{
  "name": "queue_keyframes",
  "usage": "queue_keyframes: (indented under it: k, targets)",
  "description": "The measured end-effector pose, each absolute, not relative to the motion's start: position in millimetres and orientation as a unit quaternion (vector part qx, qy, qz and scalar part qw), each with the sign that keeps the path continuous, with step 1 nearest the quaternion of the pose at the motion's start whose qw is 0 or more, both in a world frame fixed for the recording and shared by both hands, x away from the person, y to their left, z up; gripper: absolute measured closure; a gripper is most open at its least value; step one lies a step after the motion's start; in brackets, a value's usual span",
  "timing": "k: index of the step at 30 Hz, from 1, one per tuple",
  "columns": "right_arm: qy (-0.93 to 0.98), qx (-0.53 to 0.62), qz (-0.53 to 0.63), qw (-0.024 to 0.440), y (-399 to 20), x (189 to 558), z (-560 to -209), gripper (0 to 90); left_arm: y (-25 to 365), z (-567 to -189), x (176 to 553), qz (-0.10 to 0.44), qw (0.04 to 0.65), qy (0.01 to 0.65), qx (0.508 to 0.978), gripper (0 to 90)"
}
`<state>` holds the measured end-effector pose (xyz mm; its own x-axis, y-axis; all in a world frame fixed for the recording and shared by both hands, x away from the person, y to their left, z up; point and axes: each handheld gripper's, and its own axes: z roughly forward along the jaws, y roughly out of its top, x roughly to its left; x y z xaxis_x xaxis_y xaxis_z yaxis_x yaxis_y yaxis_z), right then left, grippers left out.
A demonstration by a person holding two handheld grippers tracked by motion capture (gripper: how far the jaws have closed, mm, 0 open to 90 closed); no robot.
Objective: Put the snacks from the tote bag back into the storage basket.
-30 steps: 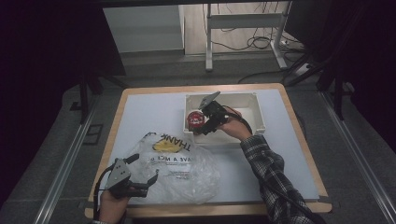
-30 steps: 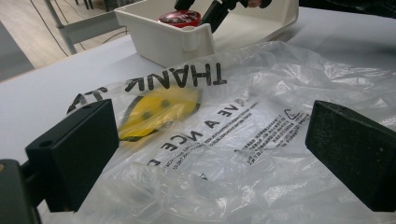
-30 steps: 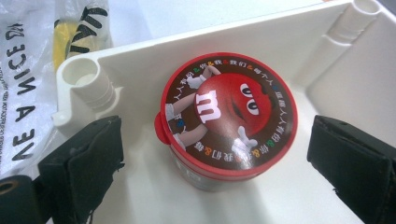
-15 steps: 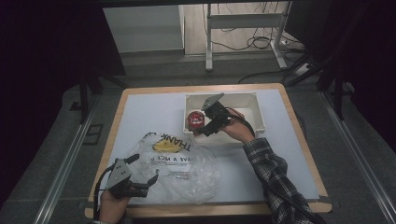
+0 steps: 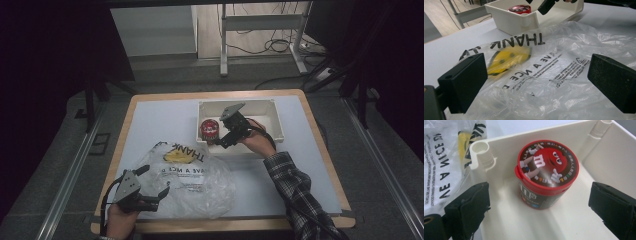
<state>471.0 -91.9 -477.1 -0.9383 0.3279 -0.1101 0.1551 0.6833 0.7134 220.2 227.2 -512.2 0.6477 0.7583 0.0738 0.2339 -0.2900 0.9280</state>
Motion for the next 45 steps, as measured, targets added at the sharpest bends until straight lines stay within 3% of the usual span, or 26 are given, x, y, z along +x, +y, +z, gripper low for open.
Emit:
queue_keyframes:
  k: [45]
  targets:
    - [0.896,0.141,0.406,0.114,-111.2,445.5,-467.4,4.0,227.4,-511.5,219.7,0.263,0.502,0.326,0.757,2.5]
